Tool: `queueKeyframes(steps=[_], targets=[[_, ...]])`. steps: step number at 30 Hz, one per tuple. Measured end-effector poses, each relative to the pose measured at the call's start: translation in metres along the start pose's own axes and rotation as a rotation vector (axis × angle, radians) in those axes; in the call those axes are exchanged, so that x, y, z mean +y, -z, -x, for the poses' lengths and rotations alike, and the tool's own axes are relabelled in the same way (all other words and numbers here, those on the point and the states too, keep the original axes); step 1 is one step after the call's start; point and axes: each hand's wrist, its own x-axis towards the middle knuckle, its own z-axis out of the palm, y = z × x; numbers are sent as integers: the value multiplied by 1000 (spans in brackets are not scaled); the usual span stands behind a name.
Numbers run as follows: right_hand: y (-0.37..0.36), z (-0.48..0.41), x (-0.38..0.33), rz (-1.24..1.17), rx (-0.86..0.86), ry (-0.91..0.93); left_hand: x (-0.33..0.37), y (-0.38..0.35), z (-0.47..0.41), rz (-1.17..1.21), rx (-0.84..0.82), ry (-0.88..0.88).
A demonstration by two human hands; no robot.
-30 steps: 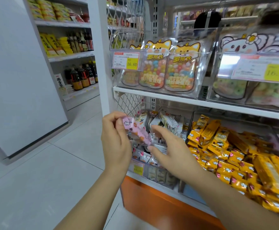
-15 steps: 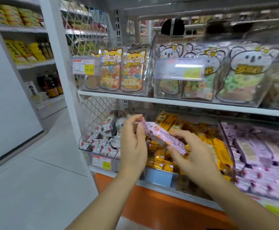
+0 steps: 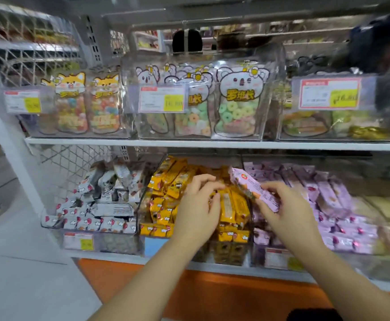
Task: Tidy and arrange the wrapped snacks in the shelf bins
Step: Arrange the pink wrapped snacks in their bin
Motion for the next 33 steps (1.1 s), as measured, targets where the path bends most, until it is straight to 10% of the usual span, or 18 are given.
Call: queueKeyframes(steps=[7, 17, 33], targets=[[-1, -22, 25, 185, 96, -8, 1, -13, -1, -108, -277, 12], [-7, -35, 24, 492, -253, 107, -8, -19, -1, -168, -575, -28], [-13, -35, 23, 298, -191, 203, -21, -16, -30, -86, -361, 9]])
